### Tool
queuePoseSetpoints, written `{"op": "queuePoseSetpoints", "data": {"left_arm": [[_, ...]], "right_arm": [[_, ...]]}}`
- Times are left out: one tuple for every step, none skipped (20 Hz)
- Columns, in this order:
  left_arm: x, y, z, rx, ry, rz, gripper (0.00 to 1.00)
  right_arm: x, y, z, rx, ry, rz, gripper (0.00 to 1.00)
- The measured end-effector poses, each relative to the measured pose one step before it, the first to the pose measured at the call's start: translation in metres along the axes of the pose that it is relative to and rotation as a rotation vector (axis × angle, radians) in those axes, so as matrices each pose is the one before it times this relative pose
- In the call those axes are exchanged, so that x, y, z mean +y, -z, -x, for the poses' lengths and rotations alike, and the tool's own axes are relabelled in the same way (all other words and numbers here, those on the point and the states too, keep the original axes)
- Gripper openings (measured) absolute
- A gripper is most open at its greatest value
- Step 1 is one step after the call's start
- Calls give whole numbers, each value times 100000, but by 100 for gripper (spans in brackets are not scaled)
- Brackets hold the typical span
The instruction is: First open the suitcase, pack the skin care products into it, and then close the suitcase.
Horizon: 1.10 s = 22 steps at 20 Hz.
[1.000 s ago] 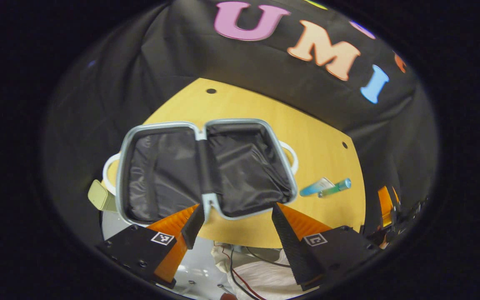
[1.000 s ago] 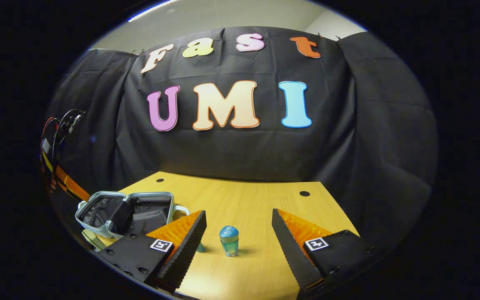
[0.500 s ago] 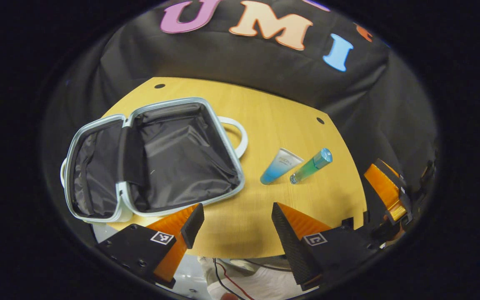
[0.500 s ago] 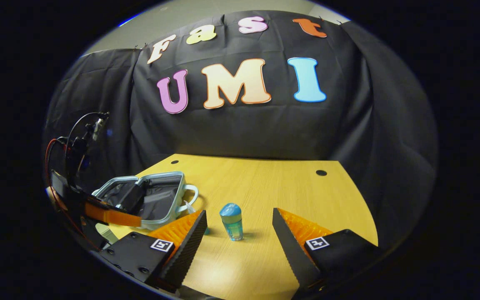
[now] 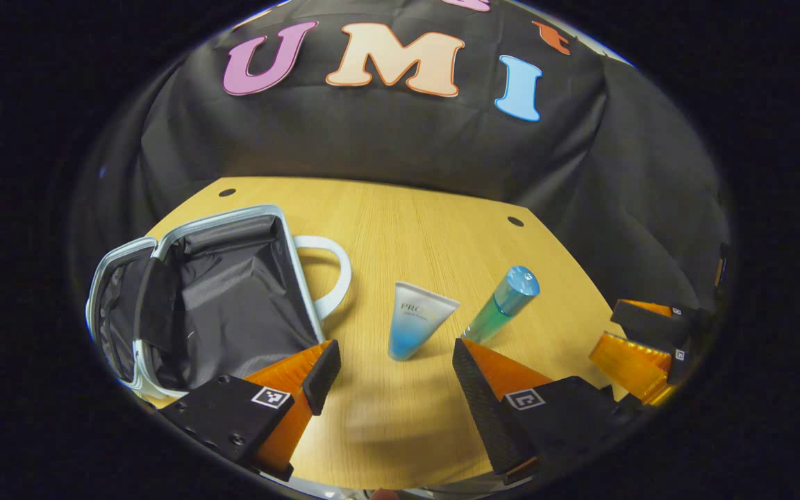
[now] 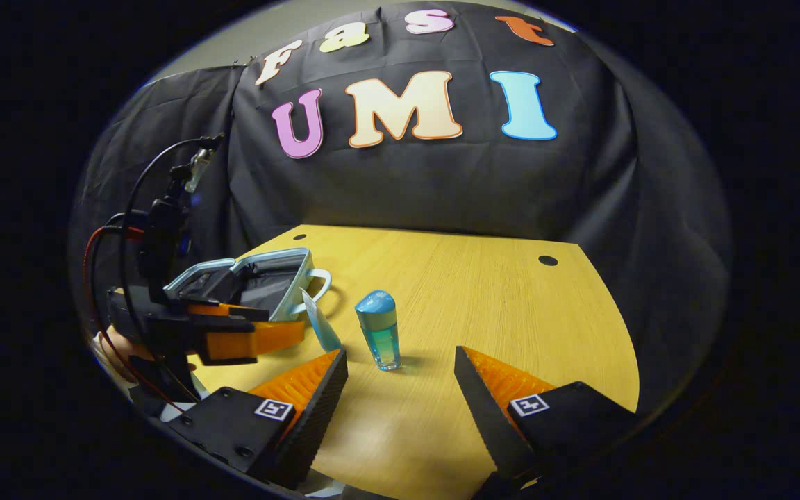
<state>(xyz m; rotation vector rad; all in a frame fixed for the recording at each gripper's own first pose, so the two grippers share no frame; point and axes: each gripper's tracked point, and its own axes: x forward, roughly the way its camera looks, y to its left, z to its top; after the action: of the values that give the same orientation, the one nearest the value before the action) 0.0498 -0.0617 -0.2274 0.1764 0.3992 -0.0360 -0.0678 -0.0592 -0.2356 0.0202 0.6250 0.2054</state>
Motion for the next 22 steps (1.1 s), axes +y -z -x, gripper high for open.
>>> {"op": "queuePoseSetpoints", "data": {"left_arm": [[-172, 807, -746, 1354, 159, -183, 96], [-34, 364, -598, 230, -145, -453, 96], [-307, 226, -701, -139, 1176, -497, 96], [-199, 31, -517, -918, 243, -115, 96], [-175, 52, -496, -779, 562, 229, 96], [-82, 237, -466, 196, -101, 414, 96], [105, 175, -515, 441, -138, 200, 96], [195, -58, -571, -298, -574, 278, 96], [150, 63, -476, 580, -386, 306, 96], [19, -94, -581, 47, 181, 423, 96], [20, -219, -23, -60, -204, 298, 94], [-6, -149, -334, -289, -13, -261, 92], [129, 92, -329, 328, -513, -284, 88], [12, 112, -302, 807, -182, 125, 85], [7, 238, -239, 1240, -265, 895, 83], [36, 141, -193, 1339, -177, 1320, 73], [195, 43, 16, 540, -881, 686, 64], [157, -164, -244, -298, -511, -63, 56], [78, 77, 95, 246, -456, 291, 49], [-184, -117, 36, -304, 836, 1524, 46], [-469, 53, 60, 219, 2211, 2013, 40], [-276, -149, 268, 291, 1153, 1770, 39]], "right_arm": [[-211, 401, 82, 777, -143, 255, 97], [-125, 634, -66, 1089, -42, 459, 97], [-171, 363, -202, 1194, -137, 453, 97], [-33, 611, -126, 1088, -67, 552, 97], [-161, 247, -134, 651, 252, 452, 97], [-7, 483, -56, 637, 140, 29, 95], [16, 342, -111, 571, -8, -350, 97], [97, 216, -110, 284, -143, -506, 96], [220, 252, -97, 198, -160, -314, 97], [47, 148, -76, 409, -105, 87, 97], [92, 329, -287, 397, -186, 433, 97], [29, 193, -218, 314, -105, 692, 97], [88, 338, -122, 467, -49, 587, 96], [79, 166, -197, 534, -51, 112, 97], [82, 166, -29, 370, -196, -480, 97], [132, 168, 0, 54, -203, -630, 97], [-17, -22, -57, -75, -92, -310, 97], [37, 45, -162, -197, 26, 112, 96], [-20, -68, -148, -43, -11, 293, 97], [62, -25, -158, 66, -97, 270, 96], [32, -43, -173, 94, -232, 77, 96], [-10, -163, -285, -379, -137, -174, 96]]}}
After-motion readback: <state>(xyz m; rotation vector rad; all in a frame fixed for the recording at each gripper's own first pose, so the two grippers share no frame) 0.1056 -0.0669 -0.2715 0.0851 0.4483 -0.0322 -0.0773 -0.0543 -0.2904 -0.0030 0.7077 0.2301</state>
